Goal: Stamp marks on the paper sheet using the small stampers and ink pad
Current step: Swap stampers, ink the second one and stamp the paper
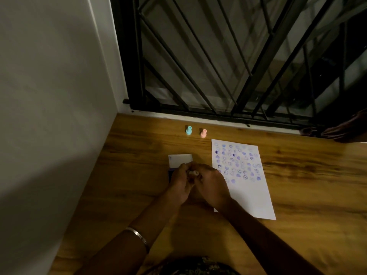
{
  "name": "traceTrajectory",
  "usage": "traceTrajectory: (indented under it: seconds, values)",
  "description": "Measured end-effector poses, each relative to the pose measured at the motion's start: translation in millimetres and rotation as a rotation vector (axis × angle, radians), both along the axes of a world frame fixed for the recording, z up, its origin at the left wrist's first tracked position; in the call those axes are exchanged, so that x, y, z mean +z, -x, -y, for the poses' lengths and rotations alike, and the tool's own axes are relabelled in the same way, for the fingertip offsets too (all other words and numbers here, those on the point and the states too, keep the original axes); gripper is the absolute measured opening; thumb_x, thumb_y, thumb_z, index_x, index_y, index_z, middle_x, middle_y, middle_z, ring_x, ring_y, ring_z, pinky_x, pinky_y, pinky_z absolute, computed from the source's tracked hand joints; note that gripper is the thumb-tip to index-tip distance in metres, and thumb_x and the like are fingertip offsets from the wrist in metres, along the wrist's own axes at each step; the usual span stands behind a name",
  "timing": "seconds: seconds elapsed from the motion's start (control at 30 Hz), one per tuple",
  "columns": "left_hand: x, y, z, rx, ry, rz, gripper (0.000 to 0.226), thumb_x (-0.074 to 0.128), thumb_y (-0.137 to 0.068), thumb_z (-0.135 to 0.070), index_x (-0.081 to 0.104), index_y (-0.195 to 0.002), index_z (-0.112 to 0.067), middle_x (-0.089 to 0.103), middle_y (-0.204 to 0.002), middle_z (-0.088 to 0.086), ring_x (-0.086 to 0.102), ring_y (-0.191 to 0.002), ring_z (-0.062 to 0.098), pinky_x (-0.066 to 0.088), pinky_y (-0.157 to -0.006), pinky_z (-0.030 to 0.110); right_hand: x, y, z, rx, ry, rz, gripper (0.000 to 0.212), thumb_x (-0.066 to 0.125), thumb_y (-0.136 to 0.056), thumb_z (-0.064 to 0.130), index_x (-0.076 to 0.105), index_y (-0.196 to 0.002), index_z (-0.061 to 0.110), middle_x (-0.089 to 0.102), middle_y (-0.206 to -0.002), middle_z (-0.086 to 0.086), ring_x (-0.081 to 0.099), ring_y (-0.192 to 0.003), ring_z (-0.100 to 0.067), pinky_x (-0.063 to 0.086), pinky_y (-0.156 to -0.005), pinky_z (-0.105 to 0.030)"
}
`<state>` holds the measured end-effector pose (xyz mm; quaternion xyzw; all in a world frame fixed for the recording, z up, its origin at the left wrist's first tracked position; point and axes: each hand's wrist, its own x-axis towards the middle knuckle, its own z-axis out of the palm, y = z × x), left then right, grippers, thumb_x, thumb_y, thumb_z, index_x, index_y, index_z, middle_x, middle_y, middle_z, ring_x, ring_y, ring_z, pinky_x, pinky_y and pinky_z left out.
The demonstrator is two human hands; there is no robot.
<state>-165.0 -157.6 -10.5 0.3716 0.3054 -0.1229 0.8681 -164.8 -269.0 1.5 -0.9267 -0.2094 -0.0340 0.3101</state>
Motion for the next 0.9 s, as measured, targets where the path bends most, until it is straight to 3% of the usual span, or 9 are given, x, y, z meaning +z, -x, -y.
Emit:
traceTrajectory:
  seconds: [0.13,0.27,0.37,0.43,0.53,0.6,0.7,0.8,0.9]
  values:
    - [1.1,0.5,1.2,-0.025,-0.022,-0.025,0.027,0.045,-0.097,-0.024,0.069,-0.088,-0.016,0.072,-0.090,0.007,0.066,-0.090,0.019,0.053,-0.077,0.031,-5.1,-2.1,-2.8,0.004,0.029,0.004,0.027,0.054,-0.090,0.023,0.060,-0.115,0.032,0.071,-0.108,0.005,0.067,-0.092,-0.009,0.057,-0.076,-0.027]
    - [-0.6,2.1,-0.1,-0.032,0.018,-0.046,0.025,0.047,-0.098,-0.033,0.066,-0.093,-0.016,0.071,-0.096,0.007,0.065,-0.096,0.020,0.053,-0.085,0.034,-6.8,-2.5,-4.0,0.014,0.032,0.005,0.030,0.056,-0.089,0.018,0.057,-0.115,0.033,0.070,-0.108,0.004,0.067,-0.093,-0.010,0.058,-0.075,-0.027]
    - [-0.6,-2.7,-1.7,-0.040,-0.013,-0.066,0.029,0.048,-0.097,-0.038,0.066,-0.101,-0.016,0.070,-0.100,0.006,0.064,-0.101,0.021,0.048,-0.098,0.039,-5.4,-3.1,-6.5,0.038,0.050,0.025,0.033,0.058,-0.088,0.018,0.056,-0.116,0.035,0.068,-0.108,0.005,0.065,-0.091,-0.008,0.048,-0.068,-0.011]
    - [1.1,-6.3,-2.1,-0.039,-0.043,-0.083,0.028,0.050,-0.096,-0.039,0.065,-0.101,-0.016,0.068,-0.098,0.005,0.063,-0.098,0.020,0.047,-0.098,0.039,-4.2,-4.7,-7.6,0.053,0.041,0.017,0.036,0.062,-0.086,0.015,0.056,-0.118,0.032,0.068,-0.109,0.003,0.064,-0.092,-0.008,0.037,-0.070,-0.001]
    - [2.9,-12.7,-2.0,-0.035,-0.071,-0.100,0.018,0.055,-0.094,-0.036,0.059,-0.086,-0.021,0.065,-0.091,0.002,0.060,-0.089,0.018,0.048,-0.090,0.037,-6.0,-10.7,-7.0,0.048,0.023,-0.024,0.033,0.064,-0.087,0.014,0.061,-0.118,0.023,0.071,-0.109,-0.001,0.067,-0.092,-0.011,0.036,-0.071,0.001]
    - [4.9,-18.6,-3.2,-0.084,-0.136,-0.081,0.019,0.054,-0.095,-0.039,0.058,-0.085,-0.023,0.064,-0.092,0.000,0.059,-0.093,0.019,0.048,-0.094,0.039,-7.3,-17.5,-7.2,0.031,0.016,-0.055,0.030,0.063,-0.088,0.015,0.062,-0.118,0.020,0.070,-0.109,-0.002,0.066,-0.091,-0.009,0.037,-0.068,0.001]
    - [9.1,-27.7,-6.1,-0.135,-0.301,-0.037,0.020,0.048,-0.097,-0.039,0.059,-0.086,-0.026,0.062,-0.099,0.001,0.059,-0.098,0.019,0.049,-0.098,0.038,-6.2,-30.0,-7.4,0.051,-0.024,-0.086,0.027,0.060,-0.091,0.016,0.061,-0.117,0.021,0.068,-0.112,-0.003,0.063,-0.091,-0.005,0.045,-0.071,-0.005]
    - [4.6,-38.1,-12.9,-0.118,-0.507,0.055,0.026,0.046,-0.099,-0.035,0.063,-0.106,-0.017,0.065,-0.114,0.007,0.062,-0.106,0.024,0.051,-0.097,0.040,-2.4,-46.8,-4.0,0.043,0.003,-0.095,0.024,0.058,-0.093,0.021,0.062,-0.116,0.022,0.067,-0.116,-0.001,0.064,-0.100,-0.014,0.053,-0.082,-0.026]
    - [-3.8,-55.3,-26.0,-0.103,-0.806,0.138,0.028,0.047,-0.098,-0.035,0.062,-0.109,-0.015,0.063,-0.110,0.004,0.060,-0.099,0.021,0.050,-0.083,0.037,1.7,-72.5,-1.7,0.020,0.154,-0.042,0.026,0.061,-0.090,0.027,0.063,-0.115,0.019,0.068,-0.117,-0.003,0.064,-0.102,-0.019,0.053,-0.086,-0.034]
